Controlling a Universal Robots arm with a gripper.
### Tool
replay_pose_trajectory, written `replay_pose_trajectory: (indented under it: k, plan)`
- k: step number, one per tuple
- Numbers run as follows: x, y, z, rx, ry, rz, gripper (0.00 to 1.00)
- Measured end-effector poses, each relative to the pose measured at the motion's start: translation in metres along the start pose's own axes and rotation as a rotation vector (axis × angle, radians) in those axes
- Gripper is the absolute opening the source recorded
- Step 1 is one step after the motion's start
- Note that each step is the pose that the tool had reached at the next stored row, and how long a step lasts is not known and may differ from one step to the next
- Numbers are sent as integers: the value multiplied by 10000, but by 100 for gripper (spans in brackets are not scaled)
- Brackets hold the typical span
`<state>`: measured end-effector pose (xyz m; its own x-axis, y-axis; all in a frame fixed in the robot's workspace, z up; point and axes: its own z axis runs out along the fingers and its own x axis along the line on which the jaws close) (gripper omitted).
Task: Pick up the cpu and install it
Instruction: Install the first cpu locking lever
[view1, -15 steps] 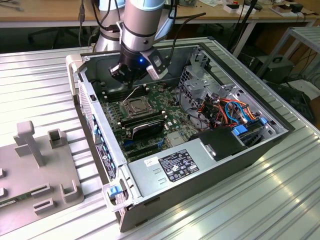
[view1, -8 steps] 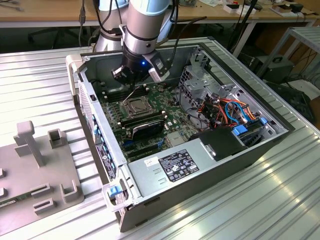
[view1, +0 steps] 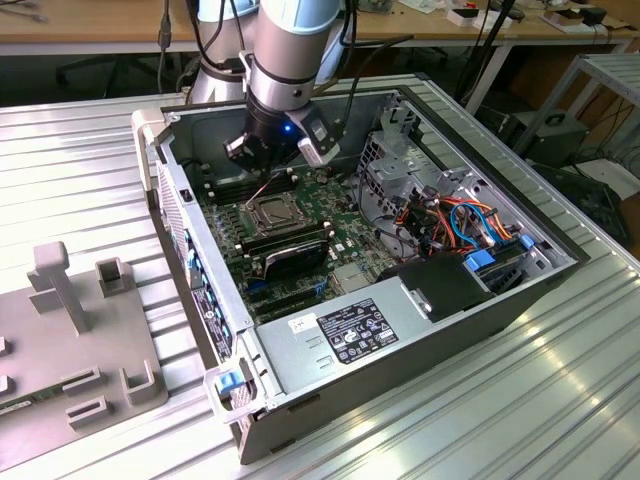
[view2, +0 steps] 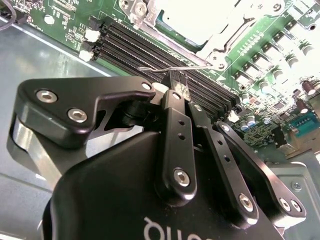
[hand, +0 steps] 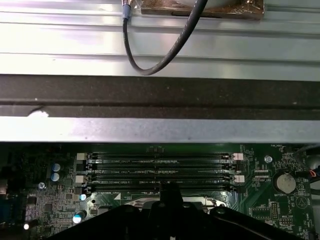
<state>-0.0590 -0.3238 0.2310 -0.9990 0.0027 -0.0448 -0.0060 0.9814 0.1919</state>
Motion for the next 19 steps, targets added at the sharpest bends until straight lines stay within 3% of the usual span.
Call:
replay_pose_trajectory:
  k: [19]
  plan:
    - [-82,-36,132,-1,-1,-1,11]
